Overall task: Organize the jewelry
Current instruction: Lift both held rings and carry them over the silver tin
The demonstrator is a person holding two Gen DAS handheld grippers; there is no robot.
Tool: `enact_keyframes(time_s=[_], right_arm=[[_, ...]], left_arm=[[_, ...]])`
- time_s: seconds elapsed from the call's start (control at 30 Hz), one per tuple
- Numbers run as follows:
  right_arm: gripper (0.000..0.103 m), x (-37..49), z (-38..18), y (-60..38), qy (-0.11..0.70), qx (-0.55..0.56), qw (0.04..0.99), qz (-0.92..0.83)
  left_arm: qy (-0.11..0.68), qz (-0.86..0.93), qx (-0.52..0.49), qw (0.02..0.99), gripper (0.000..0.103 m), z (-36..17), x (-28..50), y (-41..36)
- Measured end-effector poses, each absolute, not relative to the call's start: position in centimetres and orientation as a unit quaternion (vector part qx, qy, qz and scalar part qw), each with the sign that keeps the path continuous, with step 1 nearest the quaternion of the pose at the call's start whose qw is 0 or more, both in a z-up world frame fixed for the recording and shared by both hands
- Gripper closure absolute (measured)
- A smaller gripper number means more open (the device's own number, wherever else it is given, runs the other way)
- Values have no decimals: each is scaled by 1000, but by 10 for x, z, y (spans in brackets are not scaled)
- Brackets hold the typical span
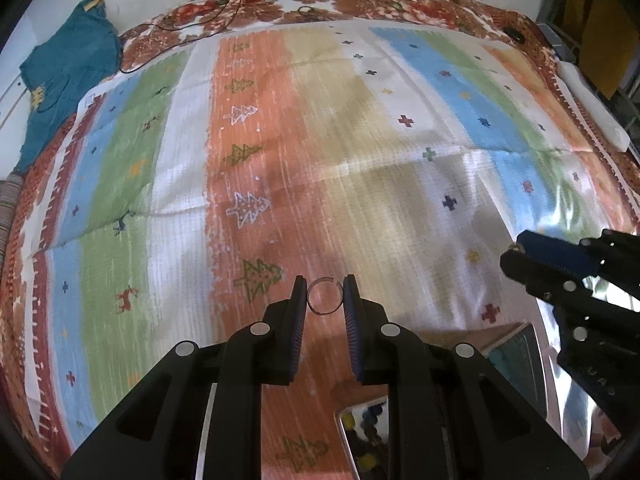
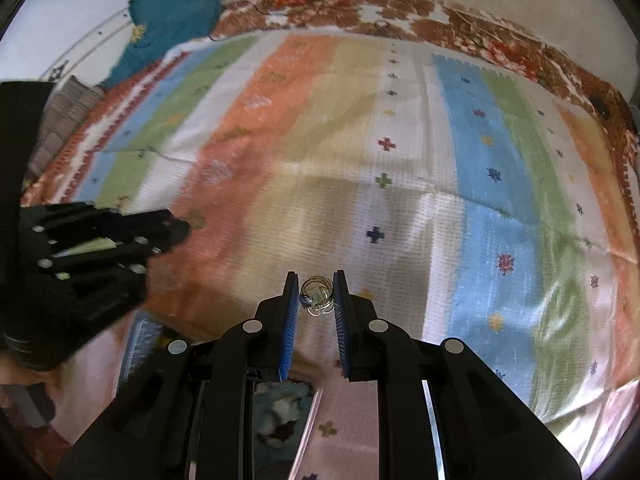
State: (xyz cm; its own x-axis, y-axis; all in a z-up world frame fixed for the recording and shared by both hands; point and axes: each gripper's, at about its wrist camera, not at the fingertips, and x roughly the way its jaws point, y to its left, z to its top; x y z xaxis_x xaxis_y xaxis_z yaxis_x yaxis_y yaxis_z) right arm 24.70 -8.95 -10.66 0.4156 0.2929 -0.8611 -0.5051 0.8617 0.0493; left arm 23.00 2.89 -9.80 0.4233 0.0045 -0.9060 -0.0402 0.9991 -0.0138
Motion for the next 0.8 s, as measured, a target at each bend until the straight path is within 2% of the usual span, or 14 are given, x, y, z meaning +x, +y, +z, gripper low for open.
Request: enact_keyframes(time_s=[0.8], right_arm=[[85,203,-84,-102,461,-109,845,248]], left_arm=[[493,-18,-36,869,85,-50,172,3]])
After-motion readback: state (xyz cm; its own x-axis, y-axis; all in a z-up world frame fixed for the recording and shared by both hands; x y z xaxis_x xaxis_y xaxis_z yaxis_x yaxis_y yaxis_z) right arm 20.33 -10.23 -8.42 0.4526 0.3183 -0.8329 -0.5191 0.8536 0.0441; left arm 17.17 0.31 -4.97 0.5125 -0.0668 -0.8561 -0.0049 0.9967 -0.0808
